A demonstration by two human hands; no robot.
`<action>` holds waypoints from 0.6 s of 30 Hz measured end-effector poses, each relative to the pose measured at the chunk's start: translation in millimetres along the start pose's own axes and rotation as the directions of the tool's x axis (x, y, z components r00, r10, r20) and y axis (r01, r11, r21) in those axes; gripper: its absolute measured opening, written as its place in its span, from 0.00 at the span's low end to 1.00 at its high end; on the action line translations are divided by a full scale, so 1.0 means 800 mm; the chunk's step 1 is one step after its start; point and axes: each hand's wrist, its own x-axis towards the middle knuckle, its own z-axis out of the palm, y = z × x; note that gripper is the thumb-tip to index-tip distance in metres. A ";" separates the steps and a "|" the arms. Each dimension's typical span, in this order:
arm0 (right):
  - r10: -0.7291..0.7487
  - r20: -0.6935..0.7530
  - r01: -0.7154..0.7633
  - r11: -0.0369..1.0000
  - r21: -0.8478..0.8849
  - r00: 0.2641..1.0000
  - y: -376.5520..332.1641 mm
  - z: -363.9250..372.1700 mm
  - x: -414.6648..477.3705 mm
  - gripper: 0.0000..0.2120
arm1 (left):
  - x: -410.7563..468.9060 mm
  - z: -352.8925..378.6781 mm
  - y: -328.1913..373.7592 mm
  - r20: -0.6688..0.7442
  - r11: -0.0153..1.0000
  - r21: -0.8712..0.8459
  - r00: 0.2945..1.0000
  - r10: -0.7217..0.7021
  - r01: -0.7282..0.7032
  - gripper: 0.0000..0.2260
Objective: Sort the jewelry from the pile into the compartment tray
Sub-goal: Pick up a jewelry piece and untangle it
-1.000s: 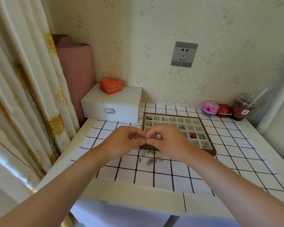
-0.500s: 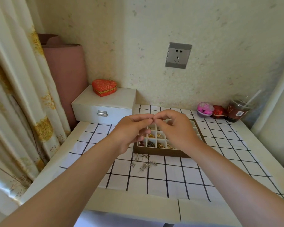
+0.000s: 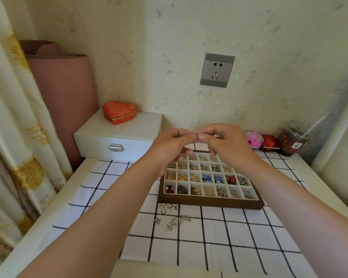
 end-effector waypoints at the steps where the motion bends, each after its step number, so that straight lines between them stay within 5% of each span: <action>1: 0.011 -0.009 -0.011 1.000 0.003 1.000 0.005 -0.003 0.005 0.06 | 0.005 0.003 -0.002 -0.006 0.999 0.048 1.000 0.018 -0.018 0.07; 4: 0.041 -0.017 -0.043 0.981 -0.189 0.999 0.030 -0.011 0.021 0.06 | 0.019 0.007 -0.019 -0.013 0.914 0.377 0.986 0.167 -0.150 0.06; 8: 0.092 0.167 0.056 0.698 -0.714 0.982 0.061 -0.011 0.031 0.06 | 0.031 0.003 -0.054 0.123 0.524 0.814 0.956 0.267 -0.251 0.09; 12: 0.153 0.261 0.136 0.555 -0.821 0.953 0.076 -0.003 0.038 0.06 | 0.040 0.002 -0.073 0.229 0.373 0.865 0.926 0.300 -0.334 0.16; 18: 0.108 0.292 0.202 0.500 -0.842 0.950 0.088 0.011 0.046 0.08 | 0.045 0.001 -0.090 0.253 0.330 0.891 0.944 0.212 -0.313 0.21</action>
